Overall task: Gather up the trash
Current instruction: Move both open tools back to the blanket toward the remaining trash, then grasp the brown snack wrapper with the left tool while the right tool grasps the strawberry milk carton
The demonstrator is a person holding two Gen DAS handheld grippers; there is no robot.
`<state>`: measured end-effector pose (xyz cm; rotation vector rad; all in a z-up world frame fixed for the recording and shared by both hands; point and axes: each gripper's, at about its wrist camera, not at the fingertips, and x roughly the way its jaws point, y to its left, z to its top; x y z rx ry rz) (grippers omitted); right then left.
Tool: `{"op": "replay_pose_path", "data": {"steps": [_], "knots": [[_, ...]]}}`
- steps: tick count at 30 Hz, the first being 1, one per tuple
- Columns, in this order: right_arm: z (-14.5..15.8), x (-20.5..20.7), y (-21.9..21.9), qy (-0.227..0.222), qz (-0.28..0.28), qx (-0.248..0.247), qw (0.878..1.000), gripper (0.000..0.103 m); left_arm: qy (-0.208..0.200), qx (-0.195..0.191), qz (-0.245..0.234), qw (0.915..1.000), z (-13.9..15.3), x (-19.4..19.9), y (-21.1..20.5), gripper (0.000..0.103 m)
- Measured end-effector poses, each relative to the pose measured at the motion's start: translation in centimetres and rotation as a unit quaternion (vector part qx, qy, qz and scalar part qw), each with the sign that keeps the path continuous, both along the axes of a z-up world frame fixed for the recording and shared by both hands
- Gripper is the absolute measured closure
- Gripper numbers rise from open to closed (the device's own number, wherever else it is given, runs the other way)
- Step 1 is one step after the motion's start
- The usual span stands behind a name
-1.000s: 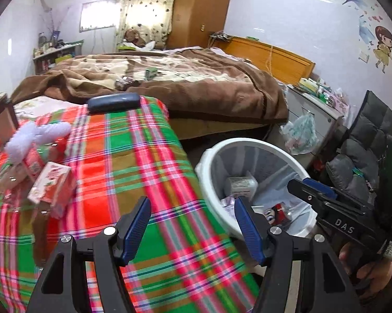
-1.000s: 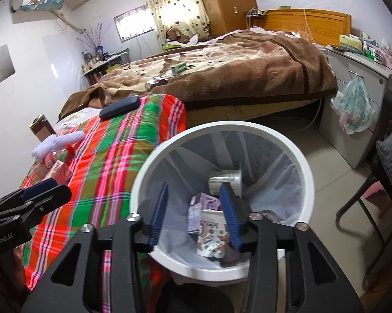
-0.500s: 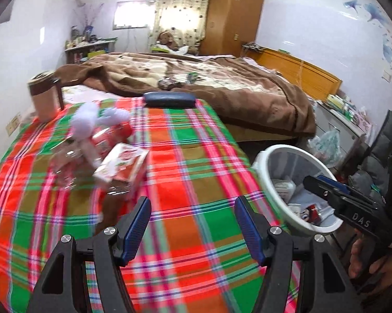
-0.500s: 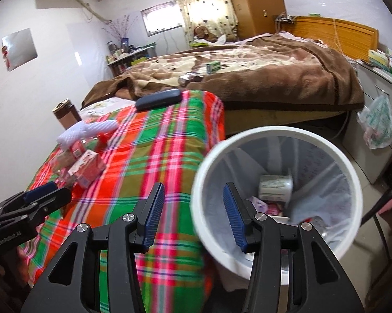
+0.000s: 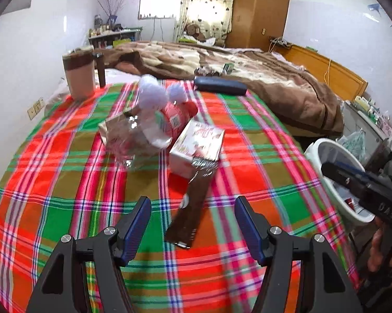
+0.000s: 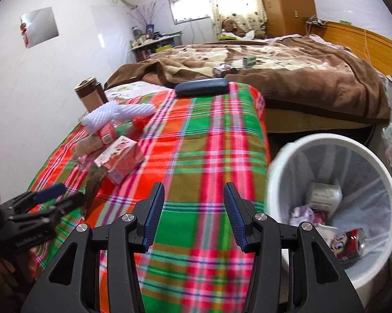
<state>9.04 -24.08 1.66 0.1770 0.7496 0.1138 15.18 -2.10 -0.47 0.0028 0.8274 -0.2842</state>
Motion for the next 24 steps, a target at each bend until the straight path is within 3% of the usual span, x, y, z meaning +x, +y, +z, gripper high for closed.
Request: {"op": "replay_pose_path", "data": {"steps": [11, 16, 19, 24], "knots": [[-0.1, 1.8, 2.4, 0.01, 0.012, -0.007, 1.0, 0.054, 0.03, 0.002, -0.032, 0.9991, -2.1, 2.3, 0.0, 0.038], [-0.2, 2.7, 3.2, 0.016, 0.015, -0.01, 1.0, 0.054, 0.031, -0.008, -0.042, 0.9986, -2.2, 2.4, 0.1, 0.06], [-0.3, 3.3, 3.8, 0.02, 0.018, -0.007, 1.0, 0.054, 0.036, -0.021, -0.04, 0.9983, -2.5, 2.6, 0.9, 0.08], [-0.6, 4.4, 4.9, 0.032, 0.023, 0.0, 0.999, 0.054, 0.026, -0.026, -0.026, 0.999, -2.1, 2.3, 2.2, 0.083]]}}
